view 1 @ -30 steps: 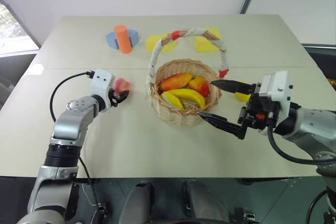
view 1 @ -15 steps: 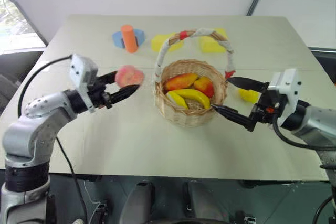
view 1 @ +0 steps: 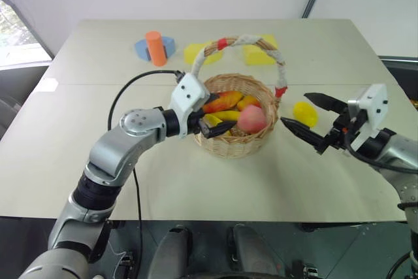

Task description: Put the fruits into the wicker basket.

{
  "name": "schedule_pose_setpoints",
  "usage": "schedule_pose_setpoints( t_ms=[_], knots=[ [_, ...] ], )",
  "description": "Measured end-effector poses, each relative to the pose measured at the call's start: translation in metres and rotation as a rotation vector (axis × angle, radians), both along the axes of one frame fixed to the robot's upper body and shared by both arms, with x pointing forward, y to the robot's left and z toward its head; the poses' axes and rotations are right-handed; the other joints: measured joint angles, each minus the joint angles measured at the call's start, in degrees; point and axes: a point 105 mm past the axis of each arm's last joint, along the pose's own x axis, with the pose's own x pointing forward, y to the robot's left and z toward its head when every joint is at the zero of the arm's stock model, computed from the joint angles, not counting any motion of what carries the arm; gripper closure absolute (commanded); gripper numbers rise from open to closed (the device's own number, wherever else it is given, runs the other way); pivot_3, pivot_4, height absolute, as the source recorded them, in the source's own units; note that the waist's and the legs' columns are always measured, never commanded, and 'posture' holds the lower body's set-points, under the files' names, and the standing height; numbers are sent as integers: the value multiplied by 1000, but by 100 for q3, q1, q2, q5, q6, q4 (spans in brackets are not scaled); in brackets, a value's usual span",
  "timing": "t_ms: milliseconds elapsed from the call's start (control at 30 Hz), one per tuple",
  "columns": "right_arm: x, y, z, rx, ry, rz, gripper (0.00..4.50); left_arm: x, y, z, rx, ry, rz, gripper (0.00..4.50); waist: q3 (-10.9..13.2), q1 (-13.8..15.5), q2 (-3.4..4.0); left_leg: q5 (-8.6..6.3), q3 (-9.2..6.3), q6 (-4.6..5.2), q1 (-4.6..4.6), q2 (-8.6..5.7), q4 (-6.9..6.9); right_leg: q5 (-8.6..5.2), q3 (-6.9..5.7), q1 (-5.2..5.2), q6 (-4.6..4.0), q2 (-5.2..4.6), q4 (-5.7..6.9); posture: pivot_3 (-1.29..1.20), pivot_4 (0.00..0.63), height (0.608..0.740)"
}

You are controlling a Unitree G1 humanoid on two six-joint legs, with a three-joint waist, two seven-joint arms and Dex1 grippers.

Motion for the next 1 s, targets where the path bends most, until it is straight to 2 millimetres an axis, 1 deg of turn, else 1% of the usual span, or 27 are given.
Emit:
schedule_pose_setpoints(
  t_ms=[67,100,167,267,367,433,500,600,633,667,700,767,800,833,933,1000],
  knots=[
    [15,-26,-15,-24,39,-153,0,-5,3,7,-48,-9,-41,80,0,3,1,0,3,0,0,-2,2,0,0,1,0,-3,0,0,150,740],
    [21,-35,-22,-25,60,-209,0,-8,6,10,-64,-11,-54,80,-1,1,1,0,3,0,0,-1,2,0,1,0,0,-2,1,0,150,740],
    [32,-47,-34,-33,94,-280,0,-13,13,10,-73,-5,-83,80,-2,-21,4,1,4,-2,1,0,-2,0,2,-6,-1,0,3,0,150,740],
    [50,-53,-49,-71,130,-334,0,-19,29,3,-36,18,-99,80,-2,-116,8,3,7,-4,3,2,-3,0,4,-7,-1,3,8,0,150,740],
    [66,-59,-60,-89,161,-374,0,-22,40,0,-17,31,-99,80,0,-117,10,3,7,-4,5,-1,0,0,4,-6,-1,0,17,0,150,740],
    [73,-60,-64,-95,174,-383,0,-23,43,-1,-6,33,-96,80,0,-103,10,3,7,-4,4,-2,1,0,4,-6,-1,0,16,0,150,740],
    [84,-62,-68,-79,198,-389,0,-23,48,-2,0,34,-83,80,0,-109,10,3,8,-4,4,-4,2,0,4,-6,-1,-2,16,0,150,740],
    [94,-63,-76,-68,232,-387,0,-25,49,-3,-2,33,-74,80,0,-111,10,3,7,-3,4,-3,1,0,4,-7,-1,-1,16,0,150,740],
    [96,-65,-79,-69,241,-389,528,-26,49,-3,-2,30,-76,0,0,-108,10,3,7,-3,3,-3,0,0,4,-8,-1,-1,16,0,150,740],
    [98,-66,-82,-65,253,-391,785,-26,49,-2,-1,27,-74,0,0,-106,10,3,7,-3,3,-3,0,0,4,-7,-1,-1,16,0,150,740],
    [99,-66,-84,-59,260,-387,1220,-27,48,-2,-1,25,-73,0,0,-106,10,3,7,-3,3,-3,0,0,4,-8,-1,-1,16,0,150,740],
    [99,-64,-85,-51,264,-371,2256,-27,49,-2,-1,22,-68,0,0,-109,10,2,7,-3,3,-3,0,0,4,-8,-1,-1,16,0,150,740],
    [99,-63,-84,-51,261,-366,2630,-27,49,-3,-3,22,-62,0,0,-108,10,2,7,-3,3,-3,1,0,4,-8,-1,-1,17,0,150,740],
    [99,-63,-84,-51,258,-363,2726,-26,50,-3,-4,22,-55,0,0,-109,10,3,7,-3,3,-3,1,0,4,-8,-1,-1,18,0,150,740],
    [97,-67,-81,-61,243,-372,2726,-27,53,-7,-5,34,-45,0,0,-117,11,3,7,-3,3,-3,1,0,5,-9,-1,-1,22,0,150,740],
    [87,-71,-74,-100,211,-369,2726,-27,55,-8,-7,36,-36,0,1,-105,13,2,7,-3,0,-3,0,0,6,-15,-1,-2,25,0,150,740]
  ],
)
